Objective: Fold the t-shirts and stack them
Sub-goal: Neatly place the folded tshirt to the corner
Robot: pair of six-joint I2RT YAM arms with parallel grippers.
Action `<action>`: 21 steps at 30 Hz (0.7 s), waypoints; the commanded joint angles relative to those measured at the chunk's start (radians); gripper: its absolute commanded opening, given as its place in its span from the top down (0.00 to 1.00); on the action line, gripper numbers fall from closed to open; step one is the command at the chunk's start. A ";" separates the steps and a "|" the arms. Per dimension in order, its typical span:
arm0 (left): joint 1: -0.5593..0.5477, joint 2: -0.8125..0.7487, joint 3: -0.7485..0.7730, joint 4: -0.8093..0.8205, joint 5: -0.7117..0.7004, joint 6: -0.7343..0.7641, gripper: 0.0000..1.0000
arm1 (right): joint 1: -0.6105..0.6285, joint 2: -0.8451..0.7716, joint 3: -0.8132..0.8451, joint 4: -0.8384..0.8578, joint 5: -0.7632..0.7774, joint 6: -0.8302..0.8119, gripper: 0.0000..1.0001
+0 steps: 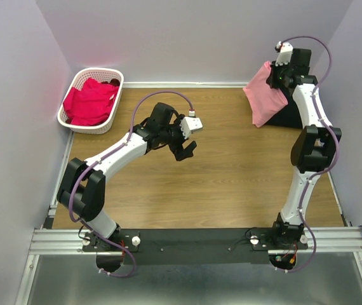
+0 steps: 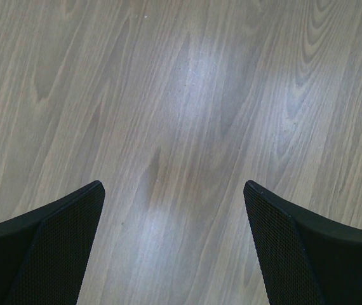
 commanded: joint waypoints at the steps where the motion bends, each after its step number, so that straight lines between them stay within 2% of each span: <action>1: 0.000 -0.025 0.000 0.008 0.038 -0.011 0.02 | -0.022 -0.072 0.011 0.000 -0.017 -0.026 1.00; 21: -0.004 -0.029 -0.007 0.010 0.040 -0.008 0.01 | -0.071 -0.087 0.094 -0.031 -0.032 -0.046 0.99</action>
